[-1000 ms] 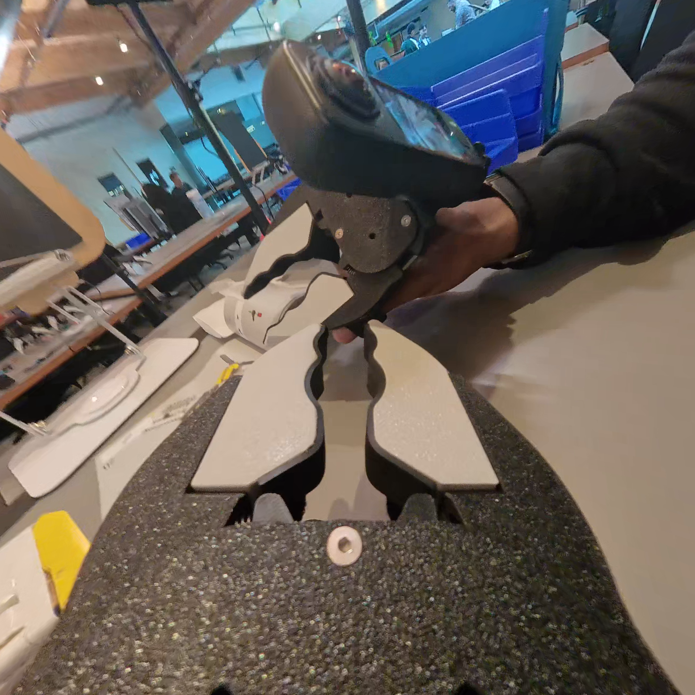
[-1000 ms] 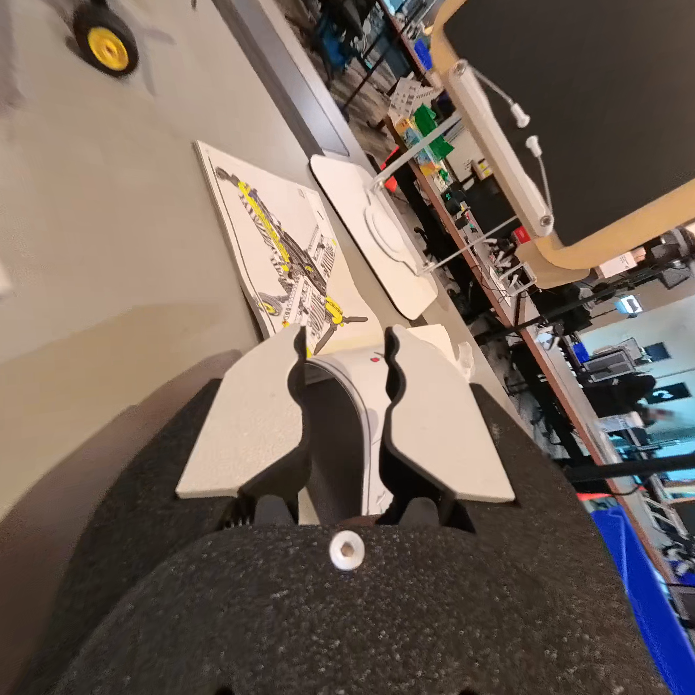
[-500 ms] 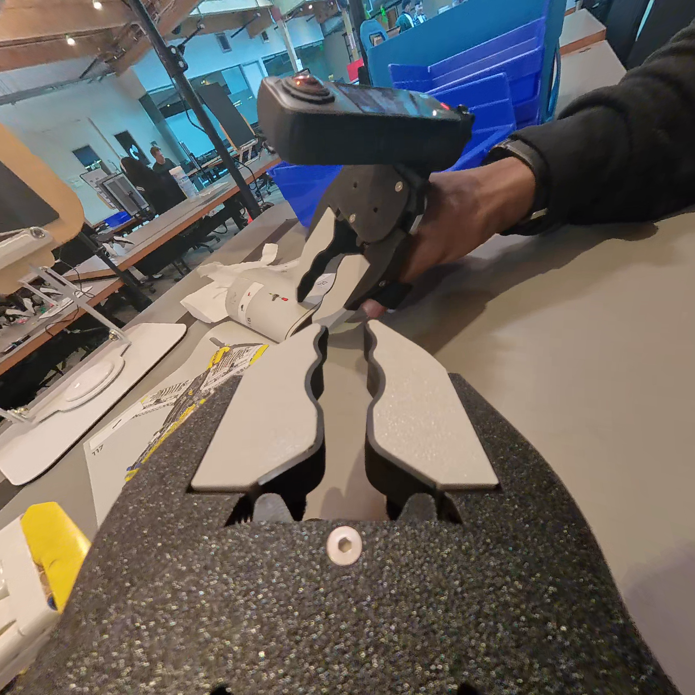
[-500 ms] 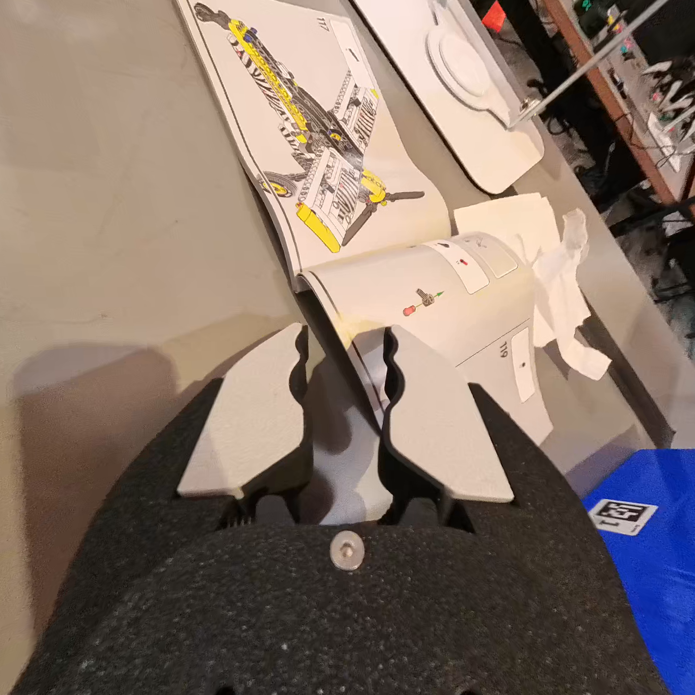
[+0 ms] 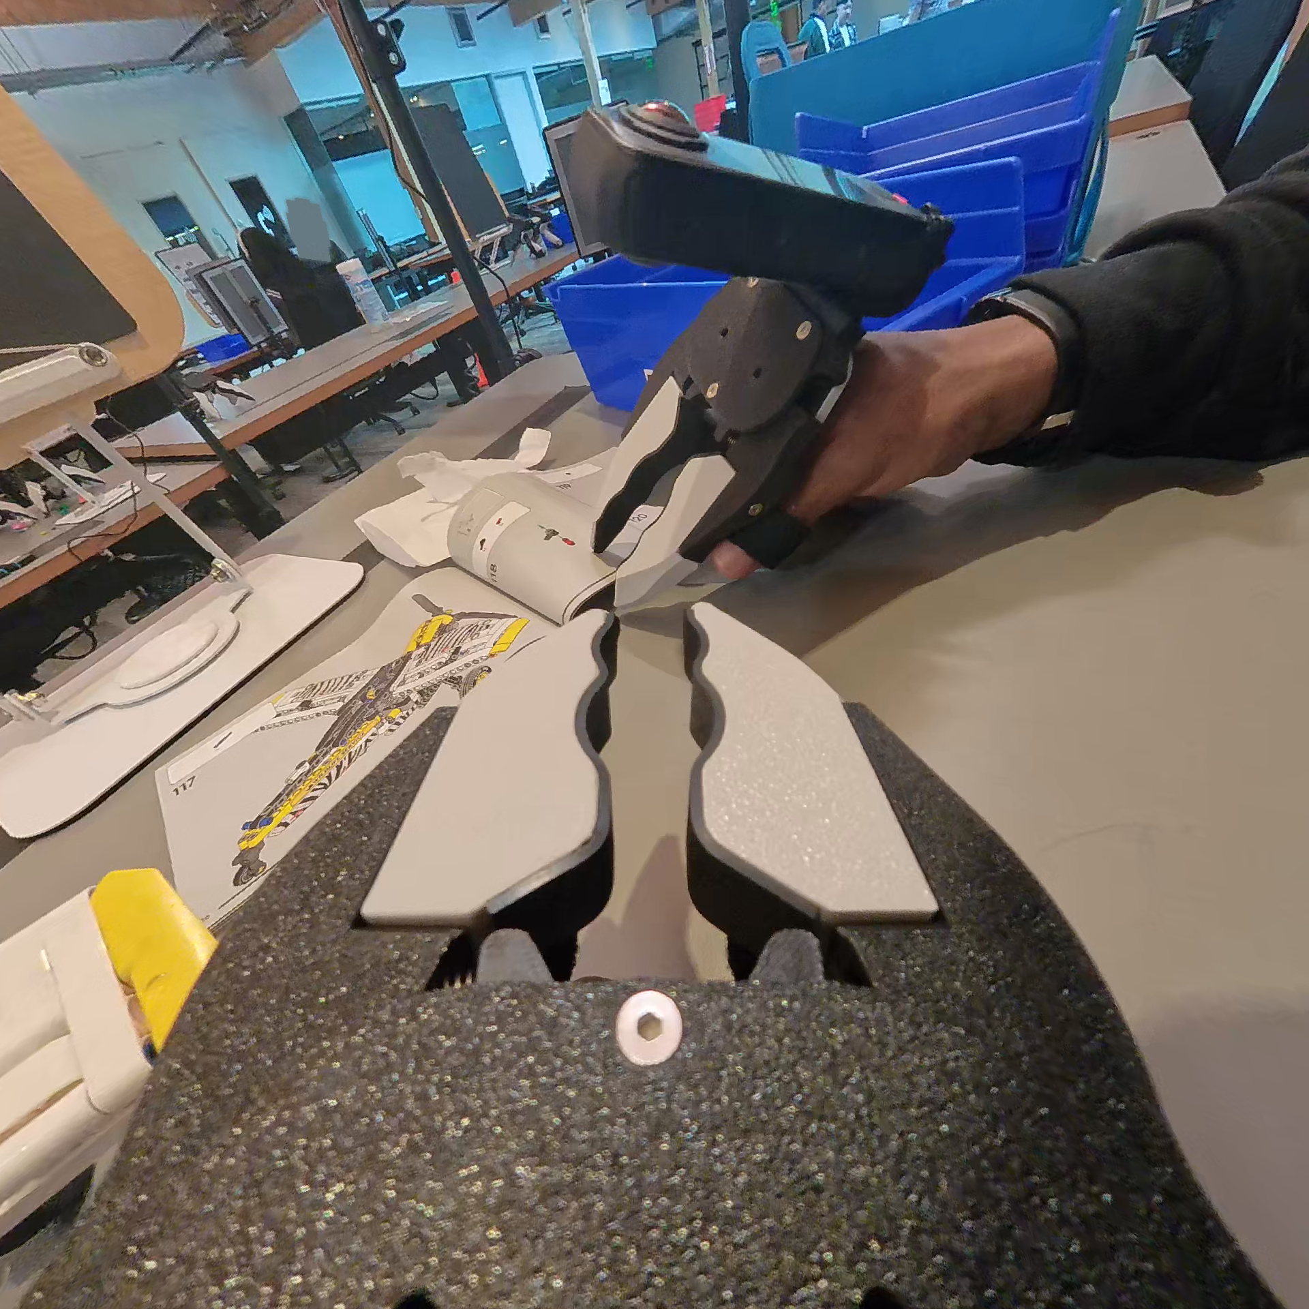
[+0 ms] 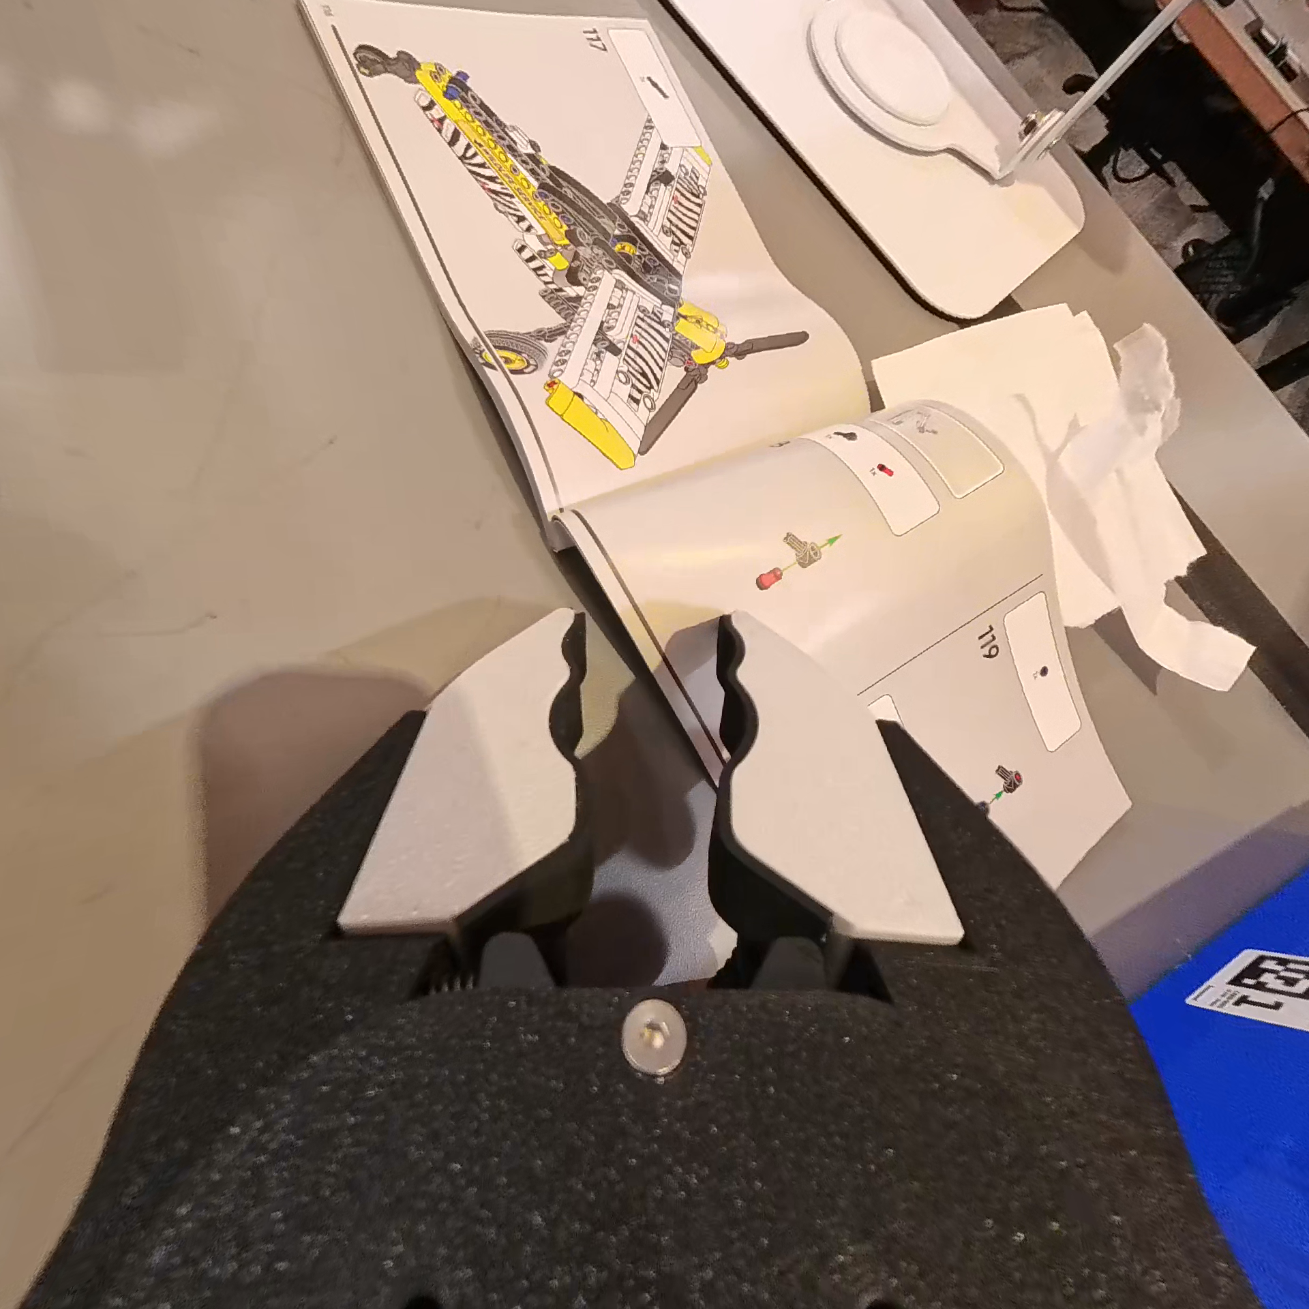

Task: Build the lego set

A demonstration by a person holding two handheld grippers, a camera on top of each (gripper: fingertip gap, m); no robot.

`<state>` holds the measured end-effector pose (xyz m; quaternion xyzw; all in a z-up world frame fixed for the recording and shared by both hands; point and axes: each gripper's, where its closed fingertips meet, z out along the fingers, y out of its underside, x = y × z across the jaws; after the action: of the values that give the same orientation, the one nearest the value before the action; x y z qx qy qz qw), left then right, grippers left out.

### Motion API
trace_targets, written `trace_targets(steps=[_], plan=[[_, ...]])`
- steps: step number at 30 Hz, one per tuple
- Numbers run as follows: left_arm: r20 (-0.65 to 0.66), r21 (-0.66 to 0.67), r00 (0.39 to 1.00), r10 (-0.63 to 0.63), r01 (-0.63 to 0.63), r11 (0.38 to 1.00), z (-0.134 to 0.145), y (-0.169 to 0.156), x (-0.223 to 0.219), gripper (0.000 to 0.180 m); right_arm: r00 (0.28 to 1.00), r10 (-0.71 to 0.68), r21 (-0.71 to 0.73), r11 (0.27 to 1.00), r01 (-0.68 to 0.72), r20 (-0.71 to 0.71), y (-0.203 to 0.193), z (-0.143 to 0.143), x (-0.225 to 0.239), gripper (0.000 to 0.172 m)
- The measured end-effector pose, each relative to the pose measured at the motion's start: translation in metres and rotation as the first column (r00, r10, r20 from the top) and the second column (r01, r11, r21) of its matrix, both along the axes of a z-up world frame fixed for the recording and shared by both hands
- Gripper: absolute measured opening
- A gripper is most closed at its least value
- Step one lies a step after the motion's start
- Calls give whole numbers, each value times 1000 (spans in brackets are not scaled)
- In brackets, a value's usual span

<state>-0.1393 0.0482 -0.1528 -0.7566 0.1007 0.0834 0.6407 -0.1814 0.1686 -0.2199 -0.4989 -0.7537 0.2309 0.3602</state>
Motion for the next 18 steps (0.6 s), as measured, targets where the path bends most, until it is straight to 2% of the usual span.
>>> trace_targets(steps=[12,18], plan=[[-14,-22,1000,7,-8,1000,-3,1,0,18,1000,3,-13,1000,-3,6,-1,-1,-1,35],[-18,-26,1000,8,-8,1000,-4,1,1,17,1000,7,30,1000,-7,-28,-3,3,-3,39]])
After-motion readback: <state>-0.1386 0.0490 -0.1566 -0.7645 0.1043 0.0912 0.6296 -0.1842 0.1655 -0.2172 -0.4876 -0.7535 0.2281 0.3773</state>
